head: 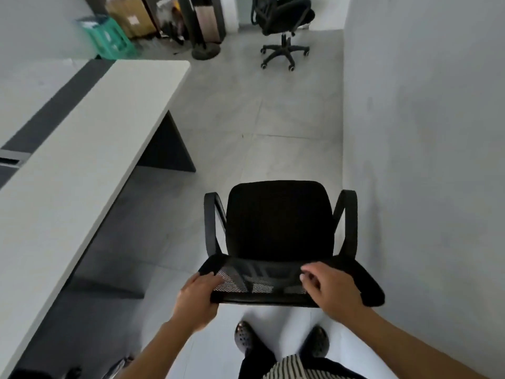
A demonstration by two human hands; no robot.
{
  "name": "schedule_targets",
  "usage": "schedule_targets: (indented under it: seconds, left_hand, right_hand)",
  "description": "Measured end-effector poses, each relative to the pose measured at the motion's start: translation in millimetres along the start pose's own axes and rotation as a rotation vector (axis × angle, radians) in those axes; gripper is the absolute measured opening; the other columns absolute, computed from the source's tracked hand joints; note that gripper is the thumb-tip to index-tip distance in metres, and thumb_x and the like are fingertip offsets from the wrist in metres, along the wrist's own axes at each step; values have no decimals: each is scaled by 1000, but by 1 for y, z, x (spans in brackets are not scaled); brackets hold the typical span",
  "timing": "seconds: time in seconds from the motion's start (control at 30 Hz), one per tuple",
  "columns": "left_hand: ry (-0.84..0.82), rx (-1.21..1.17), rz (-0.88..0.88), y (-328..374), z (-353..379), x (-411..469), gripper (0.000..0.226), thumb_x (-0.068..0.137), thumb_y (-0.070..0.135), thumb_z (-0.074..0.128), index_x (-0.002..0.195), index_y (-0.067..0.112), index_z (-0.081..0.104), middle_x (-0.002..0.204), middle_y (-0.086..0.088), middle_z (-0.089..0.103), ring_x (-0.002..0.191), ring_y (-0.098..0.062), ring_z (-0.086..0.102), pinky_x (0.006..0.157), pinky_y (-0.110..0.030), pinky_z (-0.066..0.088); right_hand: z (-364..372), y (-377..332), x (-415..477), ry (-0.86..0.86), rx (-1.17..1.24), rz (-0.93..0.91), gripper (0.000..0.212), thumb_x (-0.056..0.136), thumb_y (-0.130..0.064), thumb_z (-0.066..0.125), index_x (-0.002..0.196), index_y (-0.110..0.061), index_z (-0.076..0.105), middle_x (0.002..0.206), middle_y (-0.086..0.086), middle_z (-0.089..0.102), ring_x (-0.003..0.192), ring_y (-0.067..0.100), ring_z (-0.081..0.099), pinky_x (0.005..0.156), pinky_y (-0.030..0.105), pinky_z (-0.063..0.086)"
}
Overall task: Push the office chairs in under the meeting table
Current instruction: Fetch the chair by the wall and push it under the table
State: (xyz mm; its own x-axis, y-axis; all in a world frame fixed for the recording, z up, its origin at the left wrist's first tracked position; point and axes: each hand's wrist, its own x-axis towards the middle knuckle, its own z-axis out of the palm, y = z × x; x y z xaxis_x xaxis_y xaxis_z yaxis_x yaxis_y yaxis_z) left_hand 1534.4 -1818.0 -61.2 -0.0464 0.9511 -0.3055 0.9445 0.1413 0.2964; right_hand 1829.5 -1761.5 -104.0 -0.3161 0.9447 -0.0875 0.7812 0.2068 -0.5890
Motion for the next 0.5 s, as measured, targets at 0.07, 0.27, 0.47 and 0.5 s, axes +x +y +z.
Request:
schedule_targets:
  seconds: [0.07,0.27,0.47,0.5]
  left_hand:
    - [34,-15,-31,-16,3,-4,49,73,6,60,116,30,61,126,5,61,127,-18,45,110,-31,21]
    - [127,-32,33,-47,10,2,56,45,2,71,92,32,67,93,11,72,99,-13,65,91,-35,48]
    - [169,-34,91,-82,8,7,60,35,7,81,90,29,70,89,10,74,91,-12,67,91,-28,47]
    - [171,-35,80,-87,6,8,59,36,7,81,90,29,70,88,11,74,92,-11,67,91,-29,48]
  right_hand:
    - [24,-12,-22,10,-174,-108,38,92,-49,38,87,-26,68,74,-12,64,68,9,61,55,29,52]
    - [38,-31,-6,6,-425,-85,42,91,-52,35,75,-28,66,70,-10,61,66,12,56,53,29,46]
    - [48,-54,19,-38,-434,-110,40,91,-49,35,75,-29,65,69,-13,59,64,9,54,51,25,48]
    - [50,-57,25,-34,-430,-117,41,91,-49,34,75,-28,65,69,-12,59,65,9,54,51,24,48]
